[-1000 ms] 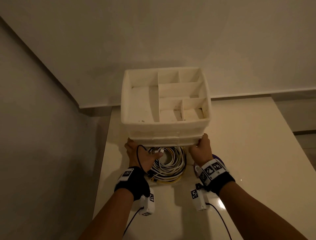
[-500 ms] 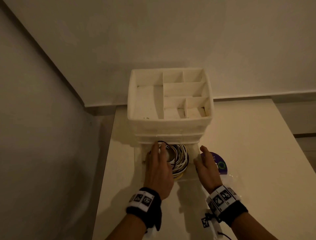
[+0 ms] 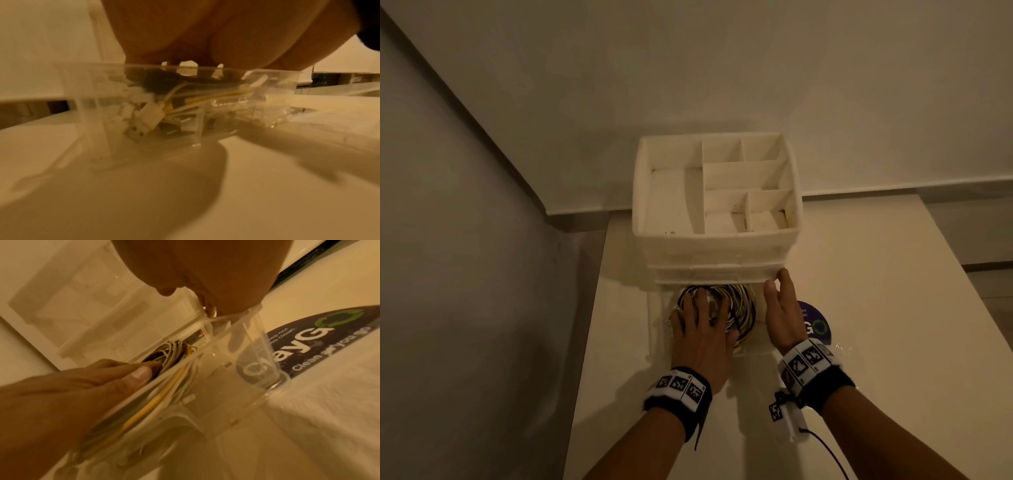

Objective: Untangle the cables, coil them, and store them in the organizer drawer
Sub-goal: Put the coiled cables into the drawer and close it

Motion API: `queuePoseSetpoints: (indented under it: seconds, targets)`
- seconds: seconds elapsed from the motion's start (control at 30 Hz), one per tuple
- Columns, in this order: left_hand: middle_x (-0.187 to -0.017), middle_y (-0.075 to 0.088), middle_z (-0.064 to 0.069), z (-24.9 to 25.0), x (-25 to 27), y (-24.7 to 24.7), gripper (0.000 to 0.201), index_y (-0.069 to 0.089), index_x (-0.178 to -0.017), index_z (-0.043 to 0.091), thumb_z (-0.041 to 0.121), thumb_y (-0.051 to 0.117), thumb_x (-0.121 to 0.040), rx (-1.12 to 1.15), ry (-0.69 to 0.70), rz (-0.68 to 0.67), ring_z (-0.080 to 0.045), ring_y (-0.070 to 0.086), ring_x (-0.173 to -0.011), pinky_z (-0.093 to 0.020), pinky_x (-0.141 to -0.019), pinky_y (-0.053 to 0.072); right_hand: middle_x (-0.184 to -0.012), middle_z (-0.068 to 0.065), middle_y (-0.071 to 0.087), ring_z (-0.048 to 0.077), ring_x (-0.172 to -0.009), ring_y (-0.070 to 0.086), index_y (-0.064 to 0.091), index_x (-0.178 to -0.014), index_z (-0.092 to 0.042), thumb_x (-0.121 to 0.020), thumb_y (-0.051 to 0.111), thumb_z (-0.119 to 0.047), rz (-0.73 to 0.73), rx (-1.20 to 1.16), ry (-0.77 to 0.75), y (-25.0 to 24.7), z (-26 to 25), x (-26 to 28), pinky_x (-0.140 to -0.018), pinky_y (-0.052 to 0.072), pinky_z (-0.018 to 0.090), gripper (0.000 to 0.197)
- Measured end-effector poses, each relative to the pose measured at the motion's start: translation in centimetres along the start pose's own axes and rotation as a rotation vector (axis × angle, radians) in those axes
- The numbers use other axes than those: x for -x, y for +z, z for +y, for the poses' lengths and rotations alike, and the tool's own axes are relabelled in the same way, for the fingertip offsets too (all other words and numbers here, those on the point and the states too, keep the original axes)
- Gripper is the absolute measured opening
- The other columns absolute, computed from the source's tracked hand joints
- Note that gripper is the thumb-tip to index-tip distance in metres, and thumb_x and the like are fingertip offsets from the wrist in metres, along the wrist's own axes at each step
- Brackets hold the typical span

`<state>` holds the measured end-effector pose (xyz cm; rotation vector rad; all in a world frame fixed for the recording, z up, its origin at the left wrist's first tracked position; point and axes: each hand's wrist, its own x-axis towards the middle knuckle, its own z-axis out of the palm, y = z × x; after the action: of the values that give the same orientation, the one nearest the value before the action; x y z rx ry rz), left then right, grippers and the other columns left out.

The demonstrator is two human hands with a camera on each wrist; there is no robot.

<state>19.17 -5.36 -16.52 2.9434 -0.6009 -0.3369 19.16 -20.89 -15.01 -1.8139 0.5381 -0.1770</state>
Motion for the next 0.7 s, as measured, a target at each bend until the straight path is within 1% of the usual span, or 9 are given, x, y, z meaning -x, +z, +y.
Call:
queuePoseSetpoints:
  seconds: [0.07, 0.13, 0.23, 0.3, 0.37, 0.43, 0.57, 0.63, 0.7]
  targets:
    - [-0.148, 0.039, -0.021, 0.5, -0.4, 0.1, 0.058, 0.048, -0.140, 0.024, 0.052, 0.032, -0.092, 0.015, -0.035, 0.001, -0.044, 0.031, -0.135, -0.064, -0.101, 0.037, -0.141, 0.000, 0.046, 0.016, -0.124, 0.048, 0.034, -0.139, -0.027, -0.103, 0.032, -0.033, 0.019, 0.049, -0.009, 0.1, 0.3, -0.3, -0.101, 0.041, 0.037, 0.037]
    - [-0.149, 0.038, -0.020, 0.8, -0.7, 0.3, 0.058, 0.049, -0.139, 0.024, 0.054, 0.033, -0.092, 0.043, -0.058, 0.010, -0.043, 0.027, -0.136, -0.066, -0.100, 0.037, -0.136, 0.004, 0.050, 0.021, -0.115, 0.054, 0.034, -0.138, -0.026, -0.102, 0.034, -0.021, 0.037, 0.126, 0.016, 0.0, 0.5, -0.3, -0.090, 0.041, 0.031, 0.036]
    - [-0.152, 0.035, -0.015, 0.9, -1.0, 0.3, 0.060, 0.045, -0.141, 0.027, 0.056, 0.032, -0.090, 0.056, -0.105, 0.006, -0.042, 0.028, -0.137, -0.069, -0.097, 0.035, -0.132, 0.012, 0.053, 0.022, -0.097, 0.058, 0.032, -0.140, -0.021, -0.092, 0.038, 0.004, 0.045, 0.218, 0.061, 0.1, 0.8, -0.3, -0.079, 0.039, 0.026, 0.054]
    - [-0.157, 0.026, -0.013, 0.9, -1.2, -0.1, 0.063, 0.040, -0.145, 0.028, 0.058, 0.030, -0.089, 0.081, -0.110, 0.016, -0.042, 0.023, -0.142, -0.070, -0.101, 0.026, -0.128, 0.013, 0.056, 0.023, -0.090, 0.059, 0.032, -0.140, -0.021, -0.087, 0.039, 0.011, 0.064, 0.255, 0.071, 0.3, 0.8, -0.2, -0.074, 0.039, 0.026, 0.062]
    - [-0.162, 0.009, -0.009, 0.6, -1.1, -0.1, 0.067, 0.029, -0.150, 0.031, 0.059, 0.023, -0.090, 0.114, -0.078, 0.033, -0.039, 0.006, -0.146, -0.067, -0.109, 0.011, -0.129, 0.012, 0.055, 0.027, -0.095, 0.061, 0.032, -0.140, -0.022, -0.086, 0.042, 0.012, 0.078, 0.276, 0.066, 0.4, 0.7, -0.3, -0.075, 0.040, 0.027, 0.064]
    - [-0.162, 0.004, -0.007, 0.0, -1.0, -0.1, 0.068, 0.025, -0.151, 0.032, 0.061, 0.021, -0.090, 0.124, -0.050, 0.064, -0.036, -0.002, -0.147, -0.063, -0.111, 0.004, -0.129, 0.011, 0.055, 0.028, -0.094, 0.061, 0.033, -0.139, -0.020, -0.083, 0.046, 0.012, 0.083, 0.285, 0.063, 0.4, 0.5, -0.3, -0.075, 0.040, 0.028, 0.066]
    - [-0.158, 0.023, -0.012, -0.8, -1.0, -0.4, 0.066, 0.035, -0.147, 0.028, 0.061, 0.030, -0.090, 0.088, 0.002, 0.070, -0.040, 0.018, -0.143, -0.063, -0.109, 0.021, -0.124, 0.011, 0.057, 0.027, -0.088, 0.061, 0.036, -0.134, -0.021, -0.076, 0.048, 0.015, 0.096, 0.259, 0.047, 0.7, 0.6, -0.3, -0.074, 0.042, 0.028, 0.069]
    - [-0.159, 0.020, -0.009, -1.3, -1.0, -0.4, 0.071, 0.028, -0.149, 0.023, 0.061, 0.032, -0.090, 0.121, 0.025, 0.103, -0.036, 0.016, -0.144, -0.061, -0.110, 0.021, -0.120, 0.013, 0.059, 0.028, -0.089, 0.061, 0.037, -0.132, -0.022, -0.076, 0.049, 0.014, 0.092, 0.231, 0.044, 0.6, 0.6, -0.3, -0.075, 0.041, 0.026, 0.068]
    - [-0.159, 0.014, -0.005, -1.6, -0.9, -0.5, 0.079, 0.021, -0.151, 0.017, 0.062, 0.038, -0.088, 0.245, -0.004, 0.138, -0.030, 0.013, -0.145, -0.056, -0.113, 0.021, -0.125, 0.012, 0.057, 0.027, -0.093, 0.061, 0.038, -0.133, -0.018, -0.077, 0.051, 0.013, 0.090, 0.205, 0.032, 0.4, 0.3, -0.1, -0.077, 0.040, 0.024, 0.065]
